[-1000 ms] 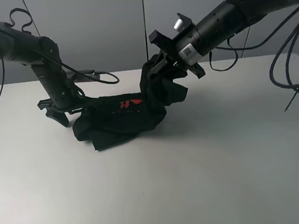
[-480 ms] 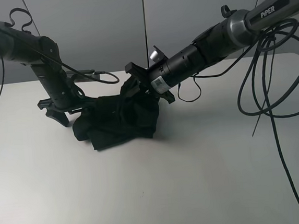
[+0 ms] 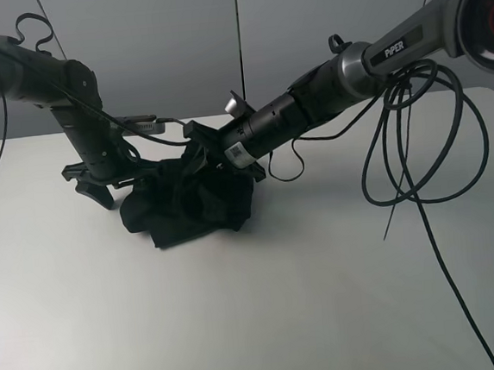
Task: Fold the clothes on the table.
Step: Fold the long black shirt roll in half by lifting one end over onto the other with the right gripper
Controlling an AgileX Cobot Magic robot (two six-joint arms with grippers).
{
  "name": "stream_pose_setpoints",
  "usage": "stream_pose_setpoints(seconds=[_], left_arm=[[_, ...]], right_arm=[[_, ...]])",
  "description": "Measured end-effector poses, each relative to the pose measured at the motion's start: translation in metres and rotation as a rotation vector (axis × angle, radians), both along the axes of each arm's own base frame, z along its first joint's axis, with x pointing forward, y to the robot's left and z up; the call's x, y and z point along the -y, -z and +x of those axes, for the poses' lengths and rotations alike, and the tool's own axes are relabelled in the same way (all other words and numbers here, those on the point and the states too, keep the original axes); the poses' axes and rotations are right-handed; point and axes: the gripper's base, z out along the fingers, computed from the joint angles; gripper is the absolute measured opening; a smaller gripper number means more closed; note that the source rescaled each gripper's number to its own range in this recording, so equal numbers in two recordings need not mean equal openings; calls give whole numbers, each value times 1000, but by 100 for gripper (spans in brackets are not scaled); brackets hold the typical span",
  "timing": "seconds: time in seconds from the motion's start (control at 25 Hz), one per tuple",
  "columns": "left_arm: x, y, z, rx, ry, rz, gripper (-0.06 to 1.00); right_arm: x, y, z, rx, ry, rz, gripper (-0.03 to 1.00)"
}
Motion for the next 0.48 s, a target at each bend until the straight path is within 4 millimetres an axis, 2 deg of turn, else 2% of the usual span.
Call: stream_pose_setpoints(seconds=[0.4,0.44,0.48], left_arm=[[1,0,0,1,6,-6,99],[1,0,0,0,5,-8,99],[1,0,0,0,6,-8,99]], right_arm=[[-9,8,0,42,7,-25,20],[-9,8,0,47,4,-27,24],[-9,8,0,54,4,-28,33]])
